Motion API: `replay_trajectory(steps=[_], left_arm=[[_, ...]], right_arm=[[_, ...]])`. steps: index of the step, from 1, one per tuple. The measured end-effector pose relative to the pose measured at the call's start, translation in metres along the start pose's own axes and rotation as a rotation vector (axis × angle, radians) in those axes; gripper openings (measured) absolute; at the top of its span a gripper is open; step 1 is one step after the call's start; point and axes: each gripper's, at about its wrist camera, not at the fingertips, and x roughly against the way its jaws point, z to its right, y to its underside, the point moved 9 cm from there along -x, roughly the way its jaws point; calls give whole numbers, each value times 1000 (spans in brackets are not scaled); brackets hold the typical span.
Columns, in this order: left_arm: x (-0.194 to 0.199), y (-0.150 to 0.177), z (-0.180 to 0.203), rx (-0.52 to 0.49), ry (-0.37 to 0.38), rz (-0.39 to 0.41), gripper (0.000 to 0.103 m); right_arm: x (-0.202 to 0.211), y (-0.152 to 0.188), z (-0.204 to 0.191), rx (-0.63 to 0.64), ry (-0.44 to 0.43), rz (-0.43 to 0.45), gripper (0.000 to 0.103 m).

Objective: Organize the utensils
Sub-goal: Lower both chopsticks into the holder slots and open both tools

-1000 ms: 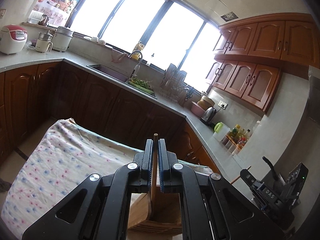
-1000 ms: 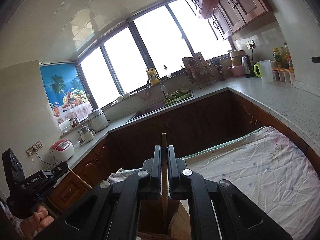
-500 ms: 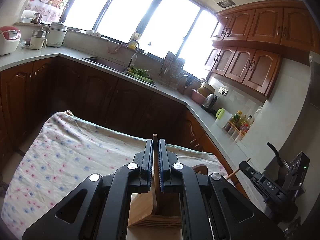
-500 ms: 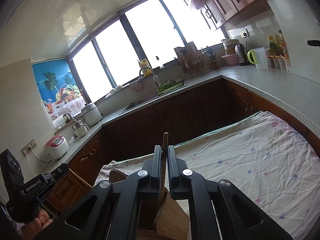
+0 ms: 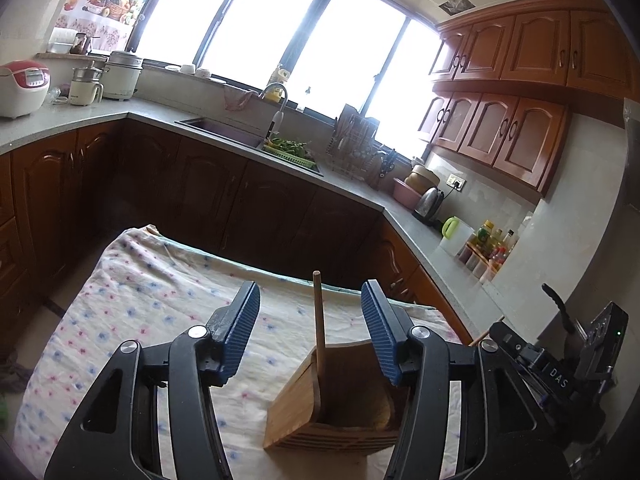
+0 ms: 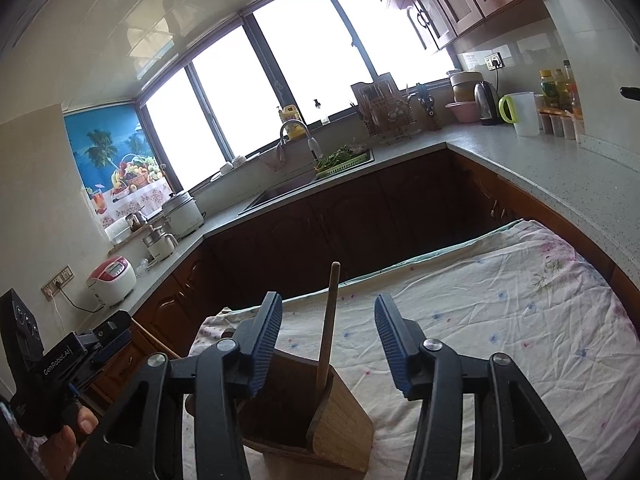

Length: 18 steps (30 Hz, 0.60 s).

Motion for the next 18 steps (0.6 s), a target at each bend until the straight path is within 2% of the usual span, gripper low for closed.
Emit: replay_trajectory(steps=[1, 3, 5, 7, 14, 18], left_arm=[[2, 1, -1, 0, -3, -1, 64], [6, 4, -4, 0, -18, -3, 76], [12, 7, -8, 3, -28, -5, 79], [17, 12, -11, 4, -31, -12, 79], [40, 33, -22, -13, -62, -42, 82], [58, 51, -28, -15, -71, -55, 83]], right_arm=[[2, 0, -1, 0, -3, 0, 60], [6, 2, 0, -8, -13, -2, 69], [12, 3, 2, -16, -21, 7, 90], [19, 6, 4, -15, -20, 11, 96], [49, 24, 8, -31, -43, -12, 98], [76, 37, 10, 6, -22, 3, 98]])
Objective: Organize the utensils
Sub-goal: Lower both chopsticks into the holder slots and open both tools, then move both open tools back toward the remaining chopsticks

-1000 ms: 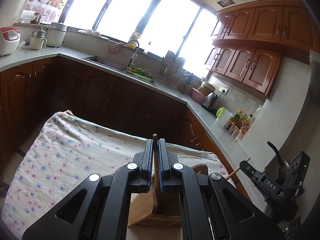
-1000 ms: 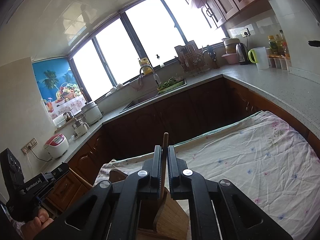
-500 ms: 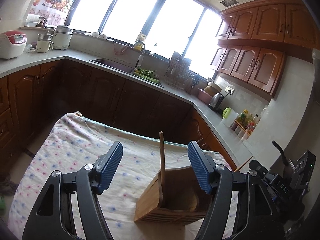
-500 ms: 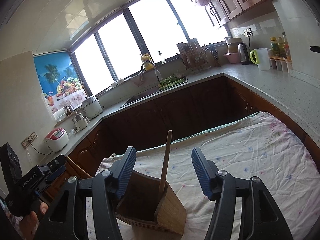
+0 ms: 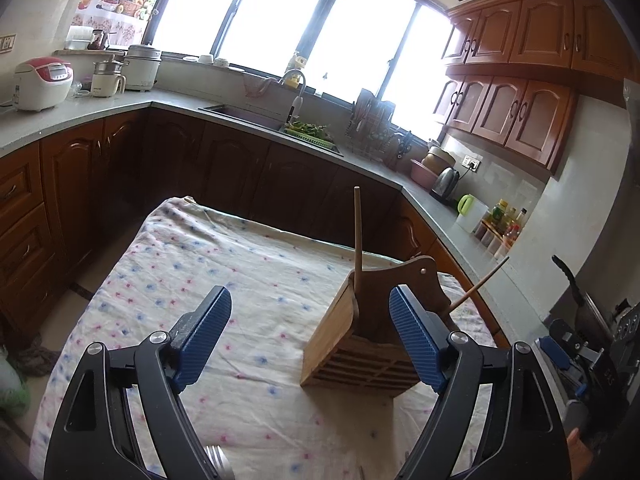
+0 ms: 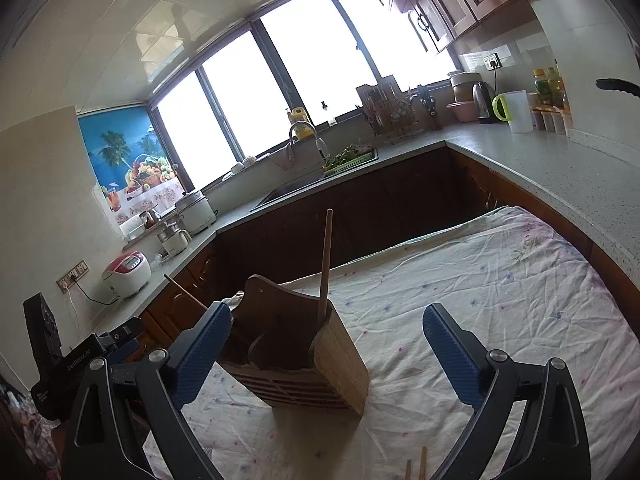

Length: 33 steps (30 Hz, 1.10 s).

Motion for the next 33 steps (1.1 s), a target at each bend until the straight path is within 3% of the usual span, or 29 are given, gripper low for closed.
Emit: replay_trajectory(steps=[10, 18, 25, 33], left_arm=[[39, 53, -6, 5, 5, -84, 83], [69, 105, 1, -23, 1, -154, 83], [73, 147, 13, -53, 1, -238, 83], [67, 179, 25, -83, -5, -323, 83]], right_arm=[[63, 44, 11, 42, 44, -30, 101], [103, 89, 36, 5, 96, -74, 101], [124, 128, 49, 18, 158, -116, 101], [129, 141, 56, 11, 168, -142, 101]])
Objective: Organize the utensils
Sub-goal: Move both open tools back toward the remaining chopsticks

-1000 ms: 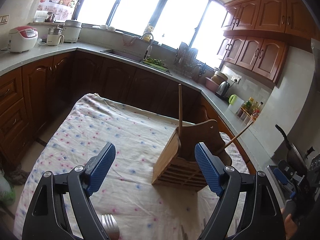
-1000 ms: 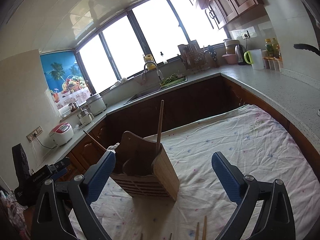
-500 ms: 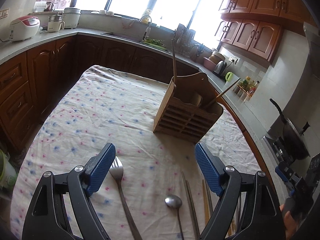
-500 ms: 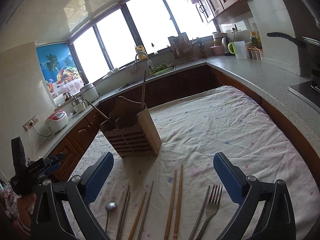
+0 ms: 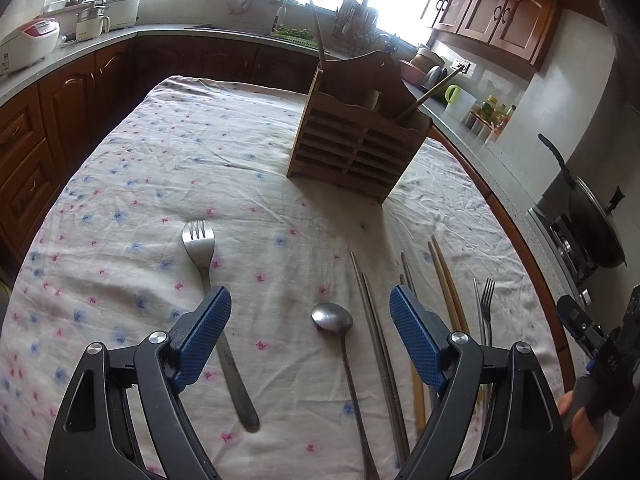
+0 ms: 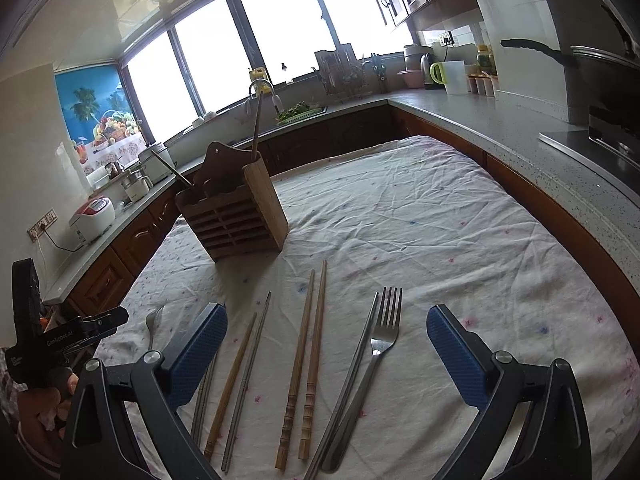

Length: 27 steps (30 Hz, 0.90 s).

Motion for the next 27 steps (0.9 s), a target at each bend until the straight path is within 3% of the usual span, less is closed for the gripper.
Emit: replay_trajectory(steps=[18, 22, 27], left_arm=[[-32, -5, 18, -38, 6, -74, 83], [-39, -11, 23, -45, 19, -80, 77], [-57, -13, 33, -74, 31, -122, 57]], right_arm=[[-25, -2, -5, 24, 2, -45, 98], [-34, -5, -7, 25, -16, -61, 85], [-51, -9, -15, 44, -41, -83, 67]])
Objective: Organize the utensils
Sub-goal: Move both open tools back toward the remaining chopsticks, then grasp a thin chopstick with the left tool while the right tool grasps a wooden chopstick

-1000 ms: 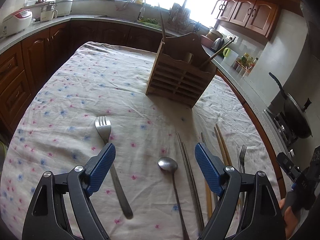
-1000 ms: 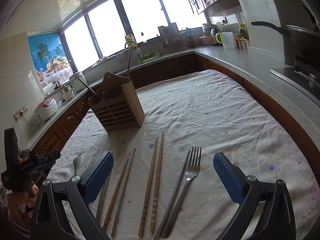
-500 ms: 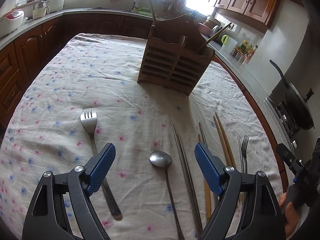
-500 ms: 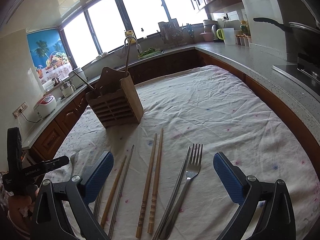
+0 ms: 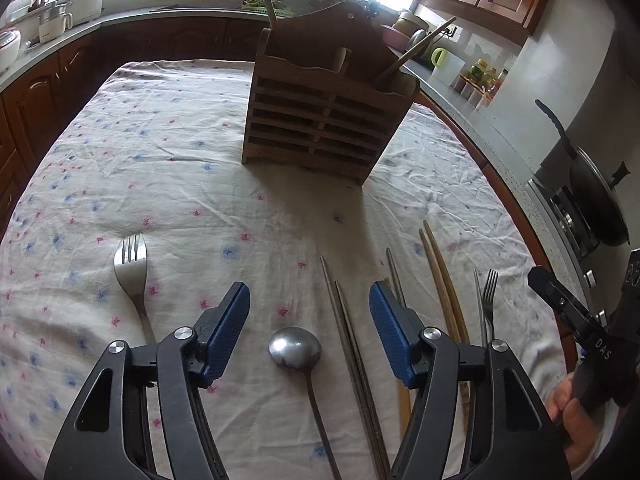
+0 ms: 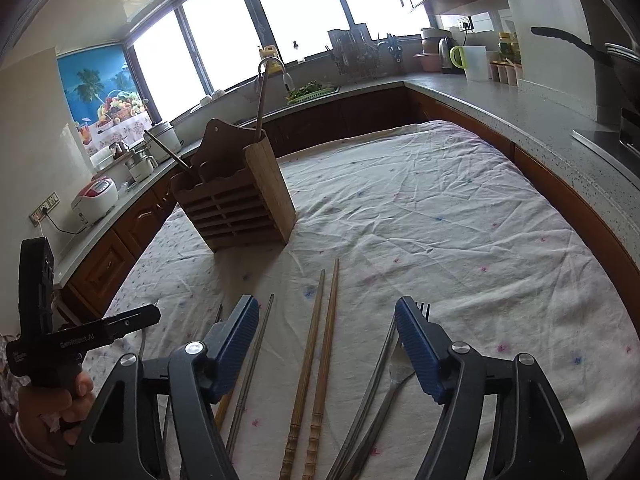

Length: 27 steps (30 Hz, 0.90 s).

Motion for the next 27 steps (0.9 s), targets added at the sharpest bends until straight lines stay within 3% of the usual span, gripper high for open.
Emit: replay_trajectory(steps=[2, 11, 16, 20, 23, 27], left_arm=[[-10, -1, 4, -15, 2, -28, 50], [-48, -4, 15, -64, -11, -126, 31], [-61, -5, 10, -64, -27, -156, 24], [-70, -5, 9, -63, -15, -176, 18], [-73, -8, 12, -94, -26, -170, 18], [-73, -9, 8, -155, -61, -157, 7]], right_arm=[[-9, -1, -2, 8, -5, -19, 57], [-65, 1, 4, 7, 4, -150, 35], [-88, 5, 12, -2, 19, -206, 27], [-100, 8, 15, 10, 32, -230, 27], [-107, 8, 16, 24, 48, -241, 26], [-113, 11, 17, 53, 69, -255, 19]])
